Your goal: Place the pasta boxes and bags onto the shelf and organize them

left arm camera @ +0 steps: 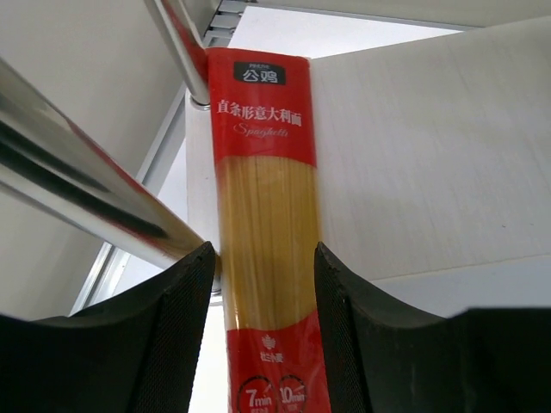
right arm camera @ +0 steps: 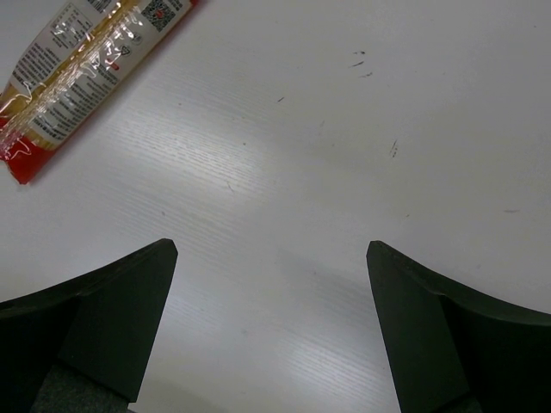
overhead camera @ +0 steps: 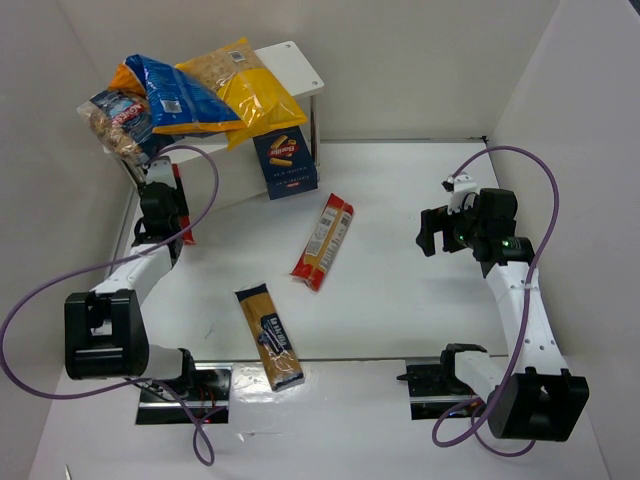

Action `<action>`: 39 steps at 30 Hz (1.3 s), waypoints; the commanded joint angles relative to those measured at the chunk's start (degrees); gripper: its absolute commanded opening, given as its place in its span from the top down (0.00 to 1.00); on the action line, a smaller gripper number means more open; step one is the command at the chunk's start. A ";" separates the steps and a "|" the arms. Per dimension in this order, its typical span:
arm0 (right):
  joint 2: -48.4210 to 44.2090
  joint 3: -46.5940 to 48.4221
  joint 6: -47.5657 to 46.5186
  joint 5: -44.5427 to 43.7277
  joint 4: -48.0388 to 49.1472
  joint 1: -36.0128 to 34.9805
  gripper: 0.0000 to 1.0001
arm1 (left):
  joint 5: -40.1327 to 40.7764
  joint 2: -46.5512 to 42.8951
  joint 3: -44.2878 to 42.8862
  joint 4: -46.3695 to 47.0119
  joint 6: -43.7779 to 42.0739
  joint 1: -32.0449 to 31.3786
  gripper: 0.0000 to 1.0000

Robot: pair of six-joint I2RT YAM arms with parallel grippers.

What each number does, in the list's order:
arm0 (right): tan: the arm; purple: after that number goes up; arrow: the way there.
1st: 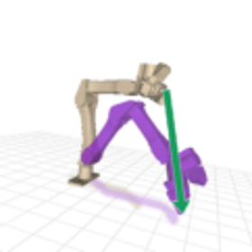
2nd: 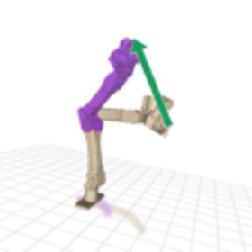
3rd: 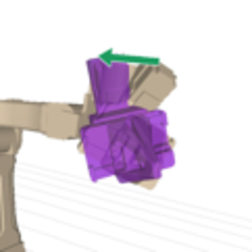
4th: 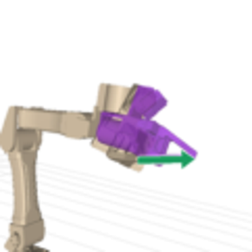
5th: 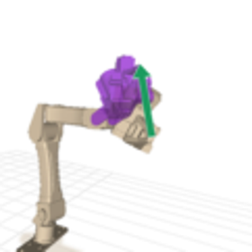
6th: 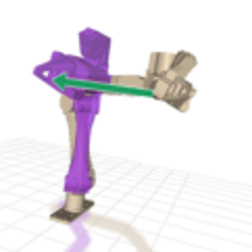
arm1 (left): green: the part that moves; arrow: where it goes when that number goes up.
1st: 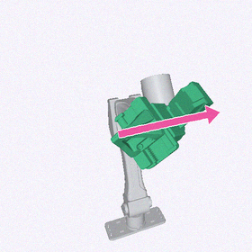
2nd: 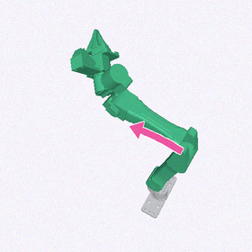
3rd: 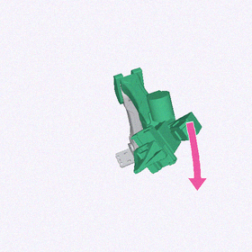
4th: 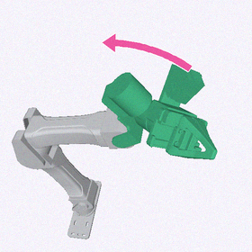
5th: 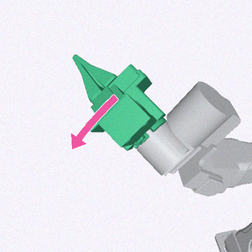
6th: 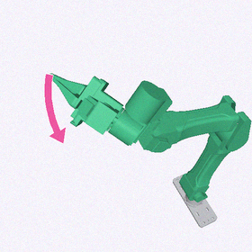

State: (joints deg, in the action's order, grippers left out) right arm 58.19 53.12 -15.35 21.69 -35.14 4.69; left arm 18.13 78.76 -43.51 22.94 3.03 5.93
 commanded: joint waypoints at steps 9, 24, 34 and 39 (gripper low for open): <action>-2.73 -0.04 -1.17 1.60 1.39 -0.12 0.00 | -1.33 -9.13 -0.09 -6.41 1.37 -2.15 0.31; -4.84 -0.04 -1.17 1.60 1.39 -0.12 0.00 | -20.12 -22.33 -0.70 -35.03 -15.32 -8.83 0.13; -4.84 0.49 0.05 1.51 0.86 -0.12 0.00 | -37.77 -32.00 -6.67 -56.41 -28.25 -14.63 0.00; -2.83 0.49 2.08 -3.75 1.38 -0.12 0.00 | -45.80 -32.36 -7.73 -61.34 -29.74 -17.00 0.00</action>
State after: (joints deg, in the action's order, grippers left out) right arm 54.61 53.12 -15.14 21.12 -35.18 4.69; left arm -18.65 45.71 -49.67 -32.82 -23.22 -9.96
